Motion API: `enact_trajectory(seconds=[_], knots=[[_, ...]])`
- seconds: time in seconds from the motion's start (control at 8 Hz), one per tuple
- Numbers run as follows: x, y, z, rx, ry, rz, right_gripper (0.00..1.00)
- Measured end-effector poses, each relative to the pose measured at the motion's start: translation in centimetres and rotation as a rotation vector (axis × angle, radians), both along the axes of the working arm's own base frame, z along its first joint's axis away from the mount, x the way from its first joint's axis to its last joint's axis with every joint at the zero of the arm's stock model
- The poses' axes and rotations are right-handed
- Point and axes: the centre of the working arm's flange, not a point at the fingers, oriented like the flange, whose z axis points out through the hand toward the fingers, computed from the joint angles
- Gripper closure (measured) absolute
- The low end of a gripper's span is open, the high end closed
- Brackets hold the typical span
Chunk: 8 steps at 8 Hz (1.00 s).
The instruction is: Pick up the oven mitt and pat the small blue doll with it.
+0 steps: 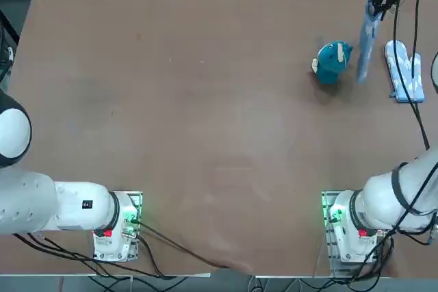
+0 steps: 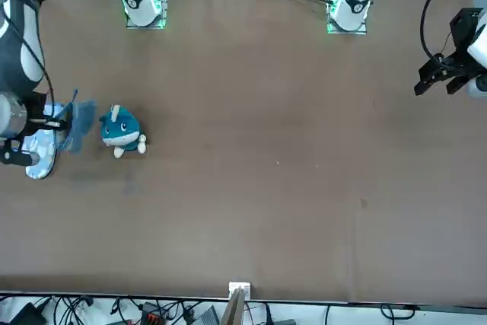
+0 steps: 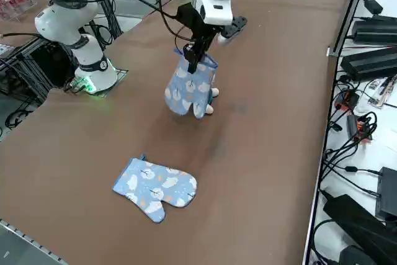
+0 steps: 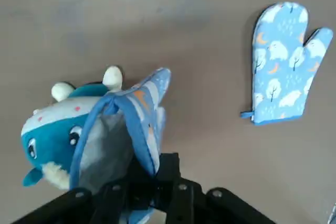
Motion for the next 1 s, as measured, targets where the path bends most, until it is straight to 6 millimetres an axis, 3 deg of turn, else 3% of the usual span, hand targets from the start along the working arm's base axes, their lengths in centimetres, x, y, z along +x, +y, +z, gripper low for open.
enact_trajectory(seconds=[0.5,0.75,1.0], knots=[[0.7,5.7,-0.7,-0.028,-0.022,0.006,0.95],[2.0,5.4,-0.7,-0.033,-0.101,-0.025,0.95],[2.6,2.7,0.7,-0.049,-0.140,-0.060,0.95]])
